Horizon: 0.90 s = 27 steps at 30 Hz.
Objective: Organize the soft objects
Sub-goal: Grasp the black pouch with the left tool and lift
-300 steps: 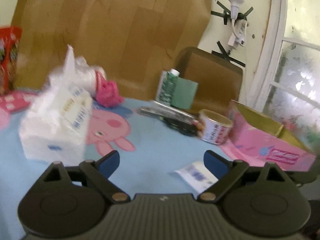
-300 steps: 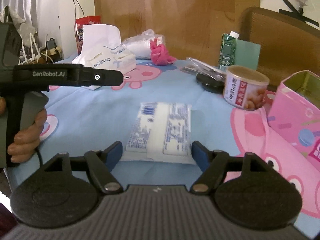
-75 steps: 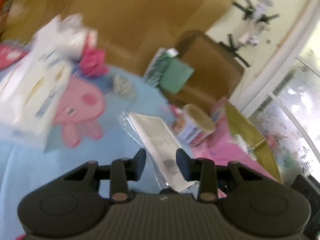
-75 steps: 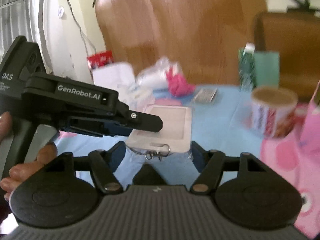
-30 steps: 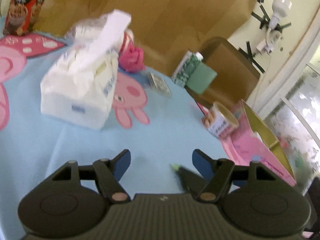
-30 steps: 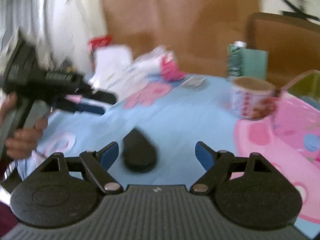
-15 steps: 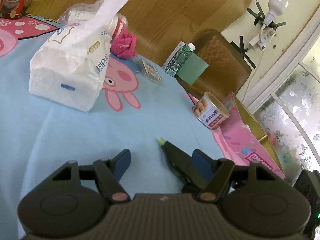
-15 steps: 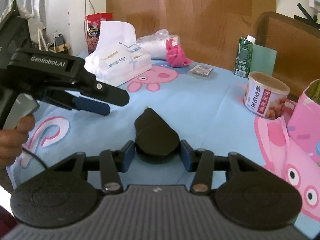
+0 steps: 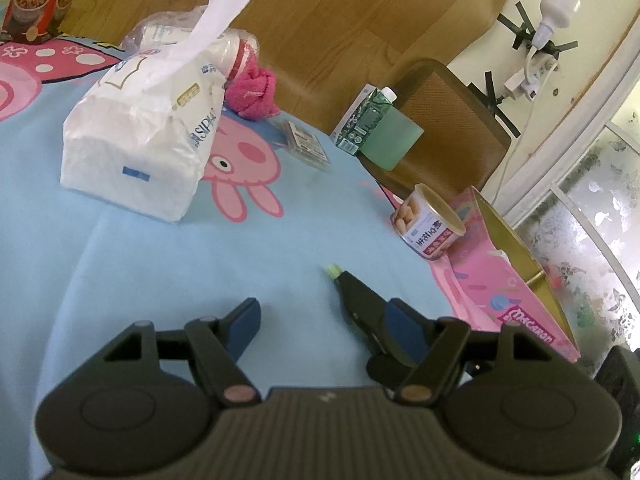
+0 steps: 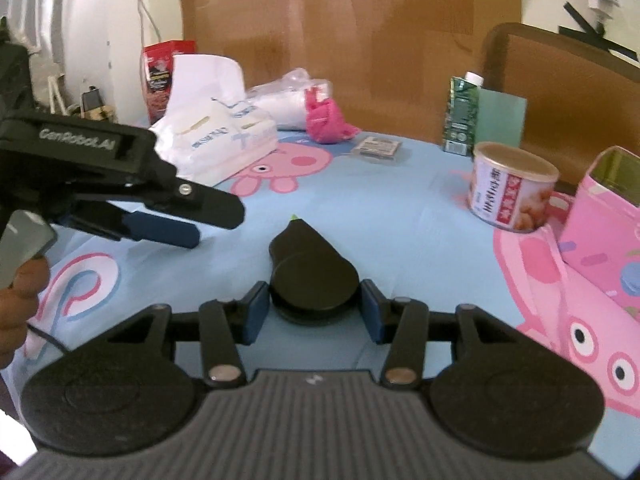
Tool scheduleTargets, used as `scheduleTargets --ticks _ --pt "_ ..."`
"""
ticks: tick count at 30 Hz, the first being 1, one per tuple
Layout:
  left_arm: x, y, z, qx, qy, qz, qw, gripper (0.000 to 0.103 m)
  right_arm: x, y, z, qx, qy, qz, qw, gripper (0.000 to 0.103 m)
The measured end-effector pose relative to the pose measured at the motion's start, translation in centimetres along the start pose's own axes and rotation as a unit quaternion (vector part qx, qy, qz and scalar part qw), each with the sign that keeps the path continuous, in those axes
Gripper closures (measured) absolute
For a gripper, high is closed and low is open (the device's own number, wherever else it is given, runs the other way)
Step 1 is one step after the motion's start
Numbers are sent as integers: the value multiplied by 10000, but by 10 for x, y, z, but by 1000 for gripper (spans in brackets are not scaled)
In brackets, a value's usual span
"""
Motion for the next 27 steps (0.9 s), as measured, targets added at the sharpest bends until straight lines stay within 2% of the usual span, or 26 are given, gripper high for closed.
scheduleTargets --ticks 12,20,22,27 --pt "-2 0 -1 5 79 37 10000 32 -2 -1 0 -9 69 32 10000 51" --pt "-1 0 -1 -65 149 104 9998 30 -3 -1 1 -17 59 -10 10000 45" --pt "0 0 0 -89 170 132 9997 30 -3 -1 1 -21 68 -15 10000 40" --pt "3 0 1 -128 216 184 9995 25 -3 -1 1 -14 37 -27 10000 40"
Point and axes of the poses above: each gripper's, at about its wrist camera, not at the fingertips, and y roughly against the way its jaws point, x to its right, z to its underside, the point moved 7 cm from there along -y, roughly the way its jaws point, and after that the axes turned 3 degrees about x, right-handed, at the moved point
